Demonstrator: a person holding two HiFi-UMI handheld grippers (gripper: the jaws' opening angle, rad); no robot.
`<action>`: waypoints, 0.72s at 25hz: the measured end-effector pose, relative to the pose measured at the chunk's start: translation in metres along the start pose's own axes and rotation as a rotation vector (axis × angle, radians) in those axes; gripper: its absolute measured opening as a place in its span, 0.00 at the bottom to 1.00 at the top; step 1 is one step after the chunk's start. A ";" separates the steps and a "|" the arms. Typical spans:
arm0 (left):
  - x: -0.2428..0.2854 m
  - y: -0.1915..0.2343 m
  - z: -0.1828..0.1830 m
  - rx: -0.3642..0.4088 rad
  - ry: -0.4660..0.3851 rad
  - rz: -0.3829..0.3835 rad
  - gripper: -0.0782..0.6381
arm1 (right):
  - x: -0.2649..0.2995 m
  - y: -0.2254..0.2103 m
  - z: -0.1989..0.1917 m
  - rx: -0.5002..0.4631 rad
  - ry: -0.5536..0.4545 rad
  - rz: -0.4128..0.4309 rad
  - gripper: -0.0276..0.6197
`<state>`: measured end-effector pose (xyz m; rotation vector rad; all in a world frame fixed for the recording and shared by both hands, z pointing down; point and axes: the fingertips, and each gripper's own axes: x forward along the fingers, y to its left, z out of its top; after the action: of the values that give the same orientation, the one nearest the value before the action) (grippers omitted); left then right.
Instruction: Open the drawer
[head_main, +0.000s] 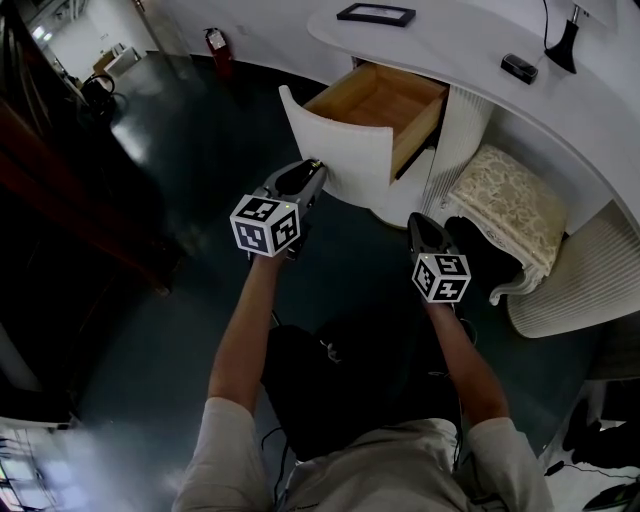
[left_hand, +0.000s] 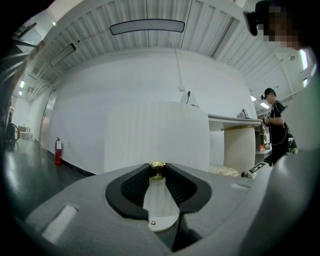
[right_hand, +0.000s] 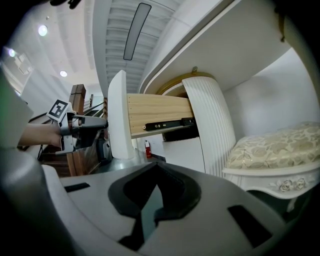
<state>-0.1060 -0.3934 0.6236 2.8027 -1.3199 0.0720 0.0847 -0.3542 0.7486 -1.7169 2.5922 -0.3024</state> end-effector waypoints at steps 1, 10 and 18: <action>-0.002 0.000 -0.001 0.003 0.001 0.001 0.26 | 0.001 0.001 0.000 -0.001 0.000 0.001 0.07; -0.019 -0.001 -0.002 0.007 -0.014 -0.003 0.26 | 0.000 0.009 0.011 -0.028 -0.010 0.020 0.07; -0.030 0.000 -0.003 0.025 0.000 0.007 0.26 | 0.000 0.027 0.007 -0.043 0.000 0.058 0.07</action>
<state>-0.1250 -0.3701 0.6252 2.8189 -1.3375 0.0896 0.0607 -0.3454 0.7369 -1.6509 2.6616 -0.2466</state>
